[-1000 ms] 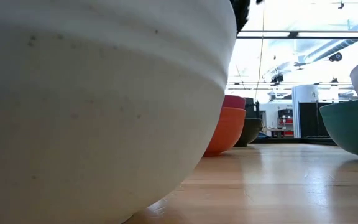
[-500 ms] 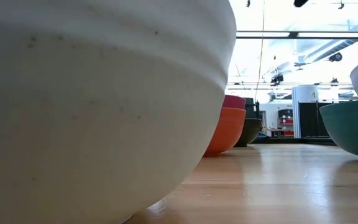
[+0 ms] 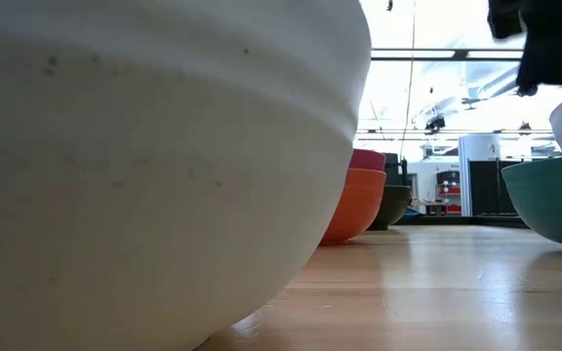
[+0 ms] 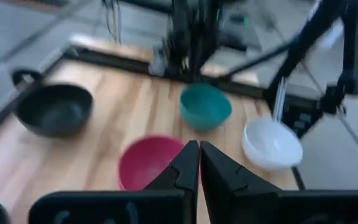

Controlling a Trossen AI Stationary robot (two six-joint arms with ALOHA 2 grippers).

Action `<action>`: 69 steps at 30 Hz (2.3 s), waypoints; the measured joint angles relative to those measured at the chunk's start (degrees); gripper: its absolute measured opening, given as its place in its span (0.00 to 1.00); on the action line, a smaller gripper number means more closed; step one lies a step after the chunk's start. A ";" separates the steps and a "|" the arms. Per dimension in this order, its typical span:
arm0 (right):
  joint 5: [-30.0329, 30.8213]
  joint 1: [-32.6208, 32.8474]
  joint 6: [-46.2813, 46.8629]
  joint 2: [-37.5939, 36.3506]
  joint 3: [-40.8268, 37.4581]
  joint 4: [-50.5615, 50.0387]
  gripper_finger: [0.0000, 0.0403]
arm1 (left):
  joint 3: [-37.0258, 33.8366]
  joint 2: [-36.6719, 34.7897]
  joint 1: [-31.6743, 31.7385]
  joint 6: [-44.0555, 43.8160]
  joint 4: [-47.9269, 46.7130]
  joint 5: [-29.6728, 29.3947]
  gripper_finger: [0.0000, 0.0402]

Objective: Nest bowls inside each other
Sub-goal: Stack the green bowl on the pink bowl

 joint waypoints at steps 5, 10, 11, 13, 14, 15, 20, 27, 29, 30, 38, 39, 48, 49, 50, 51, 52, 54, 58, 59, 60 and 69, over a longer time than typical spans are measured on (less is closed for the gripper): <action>-3.44 -5.93 -13.92 0.69 -0.88 0.17 0.31 | -0.75 -6.92 0.45 -0.03 1.51 -1.40 0.00; -7.71 -9.56 -34.45 4.62 0.43 0.80 0.39 | -2.77 -14.65 0.42 -3.57 1.75 -3.41 0.00; -9.52 -10.23 -38.01 5.74 0.43 0.62 0.39 | -3.54 -15.87 0.40 -4.88 2.17 -4.23 0.00; -12.56 -11.14 -44.98 8.24 0.38 0.52 0.39 | -6.05 -18.02 0.40 -6.67 4.13 -4.73 0.00; -13.68 -11.29 -48.47 9.45 0.32 0.43 0.39 | -7.63 -19.08 0.40 -7.50 5.87 -4.83 0.00; -14.42 -11.36 -51.40 10.78 0.30 0.30 0.39 | -9.16 -20.29 0.40 -8.09 7.68 -4.81 0.00; -15.03 -11.30 -60.60 17.47 0.26 0.37 0.37 | -18.43 -27.75 0.36 -13.38 15.33 -5.32 0.00; -14.84 -11.30 -63.68 25.94 0.17 0.73 0.34 | -29.15 -36.48 0.38 -17.99 18.15 -8.74 0.00; -14.84 -11.30 -63.72 27.93 0.17 0.85 0.33 | -31.27 -38.39 0.38 -18.04 18.44 -8.94 0.00; -14.84 -11.30 -63.74 28.82 0.17 0.91 0.32 | -32.28 -39.24 0.38 -18.04 18.45 -8.92 0.00; -13.27 -11.30 -60.63 32.64 1.25 1.44 0.26 | -36.15 -43.91 0.38 -20.97 18.24 -8.84 0.00; -13.23 -11.37 -60.20 32.74 1.68 1.44 0.25 | -36.30 -44.36 0.38 -20.99 18.06 -8.80 0.00; -14.01 -11.35 -58.93 32.81 5.15 1.80 0.24 | -36.26 -46.55 0.38 -20.61 18.12 -8.68 0.00; -14.61 -11.35 -59.32 33.06 5.21 1.81 0.23 | -36.26 -46.67 0.38 -20.59 18.10 -8.68 0.00; -15.56 -11.35 -59.98 33.30 5.22 1.79 0.22 | -36.26 -46.75 0.38 -20.57 18.14 -8.68 0.00; -16.57 -11.35 -60.68 33.56 5.22 1.81 0.21 | -36.26 -46.84 0.38 -20.56 18.15 -8.68 0.00; -17.81 -11.35 -61.34 33.82 5.13 1.84 0.20 | -36.26 -46.90 0.38 -20.58 18.11 -8.68 0.00; -20.21 -11.35 -61.80 34.38 4.87 1.66 0.16 | -36.26 -46.92 0.38 -20.56 18.11 -8.66 0.00; -21.49 -11.34 -61.36 35.24 4.70 1.29 0.06 | -36.26 -46.92 0.38 -20.54 18.11 -8.64 0.00; -21.52 -11.42 -61.06 35.28 4.92 1.13 0.04 | -36.26 -46.92 0.38 -20.54 18.11 -8.64 0.00; -21.50 -11.46 -60.88 35.28 5.15 1.13 0.03 | -36.26 -46.92 0.38 -20.55 18.11 -8.64 0.00; -21.20 -13.80 -63.26 35.30 12.90 -9.73 0.02 | -36.26 -46.91 0.36 -20.56 18.13 -8.62 0.00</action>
